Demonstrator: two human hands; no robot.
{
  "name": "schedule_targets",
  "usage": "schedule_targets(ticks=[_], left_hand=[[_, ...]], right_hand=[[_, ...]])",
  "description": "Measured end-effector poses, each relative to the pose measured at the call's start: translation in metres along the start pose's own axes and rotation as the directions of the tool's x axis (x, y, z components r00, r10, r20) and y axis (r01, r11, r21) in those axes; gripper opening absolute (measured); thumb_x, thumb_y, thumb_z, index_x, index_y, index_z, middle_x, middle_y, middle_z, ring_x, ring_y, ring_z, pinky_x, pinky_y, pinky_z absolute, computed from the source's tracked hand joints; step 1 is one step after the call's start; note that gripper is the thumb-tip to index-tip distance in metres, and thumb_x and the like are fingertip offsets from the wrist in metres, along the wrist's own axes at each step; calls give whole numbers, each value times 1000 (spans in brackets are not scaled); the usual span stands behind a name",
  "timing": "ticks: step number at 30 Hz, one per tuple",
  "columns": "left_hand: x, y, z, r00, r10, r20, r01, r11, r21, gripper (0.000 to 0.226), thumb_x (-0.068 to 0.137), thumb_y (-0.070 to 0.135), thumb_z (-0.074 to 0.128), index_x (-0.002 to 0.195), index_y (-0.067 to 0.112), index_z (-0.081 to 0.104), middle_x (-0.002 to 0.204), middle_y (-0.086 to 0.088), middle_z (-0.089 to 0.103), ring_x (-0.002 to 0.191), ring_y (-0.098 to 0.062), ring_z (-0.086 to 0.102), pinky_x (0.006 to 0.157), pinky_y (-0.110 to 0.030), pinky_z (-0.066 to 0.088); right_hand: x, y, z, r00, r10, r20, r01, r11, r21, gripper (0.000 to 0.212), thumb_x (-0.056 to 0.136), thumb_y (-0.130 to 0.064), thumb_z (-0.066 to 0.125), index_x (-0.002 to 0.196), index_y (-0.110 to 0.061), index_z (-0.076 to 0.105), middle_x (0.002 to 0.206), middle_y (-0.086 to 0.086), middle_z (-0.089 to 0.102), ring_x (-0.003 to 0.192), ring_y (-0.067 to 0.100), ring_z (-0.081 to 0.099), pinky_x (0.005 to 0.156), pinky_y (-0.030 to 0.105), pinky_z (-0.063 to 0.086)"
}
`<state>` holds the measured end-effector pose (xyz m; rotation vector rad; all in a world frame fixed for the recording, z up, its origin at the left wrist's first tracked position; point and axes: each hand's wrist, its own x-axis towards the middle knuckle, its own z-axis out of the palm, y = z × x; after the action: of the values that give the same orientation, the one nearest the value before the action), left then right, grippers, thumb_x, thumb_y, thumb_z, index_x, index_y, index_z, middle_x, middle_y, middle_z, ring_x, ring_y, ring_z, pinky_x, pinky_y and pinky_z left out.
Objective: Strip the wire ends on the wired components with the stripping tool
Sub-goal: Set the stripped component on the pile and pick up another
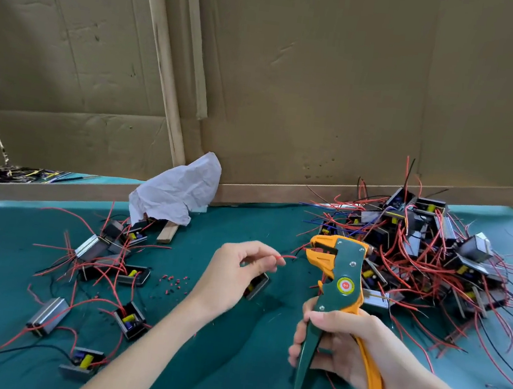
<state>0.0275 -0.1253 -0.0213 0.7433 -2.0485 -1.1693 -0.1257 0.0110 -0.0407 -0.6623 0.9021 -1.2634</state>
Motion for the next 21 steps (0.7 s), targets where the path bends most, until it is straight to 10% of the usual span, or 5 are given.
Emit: schedule_targets(ticks=[9, 15, 21], left_hand=[[2, 29, -17, 995, 83, 53, -81, 996, -43, 15, 88, 33, 59, 86, 33, 74, 91, -11, 70, 75, -16, 50, 72, -28, 40], [1, 34, -22, 992, 51, 114, -43, 996, -75, 17, 86, 32, 56, 82, 27, 73, 80, 10, 70, 68, 0, 50, 65, -10, 40], [0, 35, -23, 990, 22, 142, -10, 996, -85, 20, 84, 37, 55, 79, 29, 73, 79, -5, 58, 75, -16, 44, 73, -25, 38]], right_hand=[[-6, -3, 7, 992, -22, 122, 38, 990, -133, 18, 64, -13, 76, 75, -3, 66, 76, 27, 60, 70, 41, 64, 69, 47, 55], [-8, -5, 10, 990, -39, 135, 61, 985, -160, 21, 63, -14, 77, 75, -2, 65, 75, 27, 60, 69, 41, 64, 69, 47, 55], [-9, -5, 10, 989, -44, 139, 66, 985, -161, 19, 64, -14, 76, 75, -3, 66, 75, 27, 60, 69, 41, 63, 69, 48, 55]])
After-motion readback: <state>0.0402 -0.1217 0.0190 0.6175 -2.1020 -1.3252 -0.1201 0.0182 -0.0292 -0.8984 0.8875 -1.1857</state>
